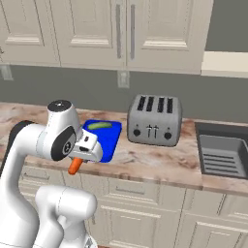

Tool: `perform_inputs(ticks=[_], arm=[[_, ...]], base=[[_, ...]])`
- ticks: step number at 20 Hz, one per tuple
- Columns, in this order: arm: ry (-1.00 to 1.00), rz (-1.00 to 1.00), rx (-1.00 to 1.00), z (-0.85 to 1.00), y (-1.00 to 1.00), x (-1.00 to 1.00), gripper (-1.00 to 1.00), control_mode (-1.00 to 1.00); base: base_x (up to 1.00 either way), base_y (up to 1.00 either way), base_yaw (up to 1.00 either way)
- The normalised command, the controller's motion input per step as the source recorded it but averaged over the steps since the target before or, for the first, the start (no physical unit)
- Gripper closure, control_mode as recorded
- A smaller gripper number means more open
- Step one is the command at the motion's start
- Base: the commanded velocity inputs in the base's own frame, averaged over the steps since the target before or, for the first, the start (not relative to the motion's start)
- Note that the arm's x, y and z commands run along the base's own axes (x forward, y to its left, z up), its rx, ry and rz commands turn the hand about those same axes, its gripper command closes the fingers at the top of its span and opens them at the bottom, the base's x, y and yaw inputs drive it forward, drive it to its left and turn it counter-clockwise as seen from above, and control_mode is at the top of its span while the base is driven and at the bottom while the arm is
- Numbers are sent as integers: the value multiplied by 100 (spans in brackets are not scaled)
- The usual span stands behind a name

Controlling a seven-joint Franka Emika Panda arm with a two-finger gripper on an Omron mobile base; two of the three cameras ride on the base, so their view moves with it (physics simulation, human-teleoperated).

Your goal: Place the two vegetables and bowl onto the tray for setting up a vegetable dip station.

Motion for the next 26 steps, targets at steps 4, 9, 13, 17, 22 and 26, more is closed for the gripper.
perform_inputs(ticks=[4, 9, 13, 17, 22, 26], arm=[[0, 0, 0, 0, 0, 0, 100, 100], [0, 0, 0, 0, 0, 0, 100, 100], [0, 0, 0, 0, 0, 0, 100, 100], [0, 0, 0, 0, 0, 0, 100, 100], [0, 0, 0, 0, 0, 0, 100, 100], [0, 0, 0, 0, 0, 0, 100, 100]], base=[[33, 63, 0], [49, 4, -2], [47, -16, 0], [43, -18, 0], [37, -2, 0], [26, 0, 0]])
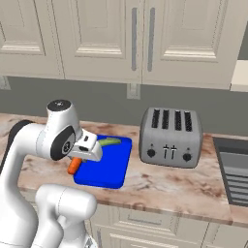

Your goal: Place the two vegetables and bowl onto the tray for setting up a vegetable dip station.

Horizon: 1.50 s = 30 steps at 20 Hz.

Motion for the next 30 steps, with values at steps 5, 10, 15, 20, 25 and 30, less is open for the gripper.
perform_inputs(ticks=[5, 10, 15, 20, 25, 30], arm=[[0, 0, 0, 0, 0, 0, 100, 100], [0, 0, 0, 0, 0, 0, 100, -100], [0, 0, 0, -8, 0, 20, 100, -100], [0, -4, 0, -28, 1, 24, 100, -100], [0, -11, 0, -45, 4, 19, 100, -100], [0, -19, 0, -39, 9, 40, 100, -100]], base=[[29, 0, 0], [8, 0, 0], [0, 0, 0], [0, 0, 0], [0, 0, 0], [0, 0, 0]])
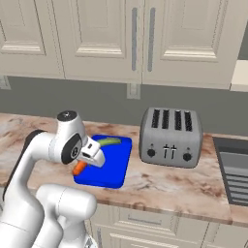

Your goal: Place the two vegetables and bowl onto the tray for setting up a vegetable dip station.

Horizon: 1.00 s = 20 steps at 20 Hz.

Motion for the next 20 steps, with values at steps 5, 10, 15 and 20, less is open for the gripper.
perform_inputs(ticks=[5, 10, 15, 20], arm=[[0, -19, 1, -32, 2, 51, 100, -100], [0, -16, 2, -17, 0, 62, 100, -100], [0, -16, 2, -7, 0, 61, 100, -100], [0, -12, 5, -4, 0, 56, 100, -100]], base=[[0, 0, 0], [0, 0, 0], [0, 0, 0], [0, 0, 0]])
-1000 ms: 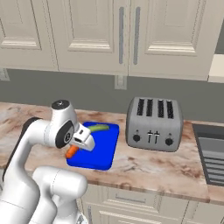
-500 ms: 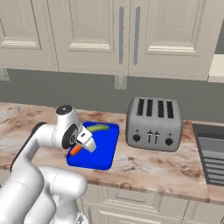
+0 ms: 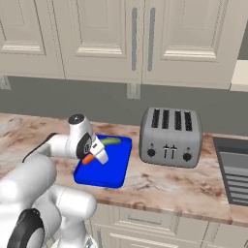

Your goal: Place the two vegetables and bowl onto the tray for setting up a vegetable dip station.

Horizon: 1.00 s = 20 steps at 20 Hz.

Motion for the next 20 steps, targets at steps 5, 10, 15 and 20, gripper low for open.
perform_inputs(ticks=[5, 10, 15, 20], arm=[[2, -8, 9, -8, 0, 45, 100, -100], [0, -11, 2, -8, 0, 42, 100, -100], [0, -14, 0, -10, 4, 38, 100, -100], [3, -8, 2, -4, 2, 33, 100, -100]], base=[[0, 0, 0], [0, 0, 0], [0, 0, 0], [0, 0, 0]])
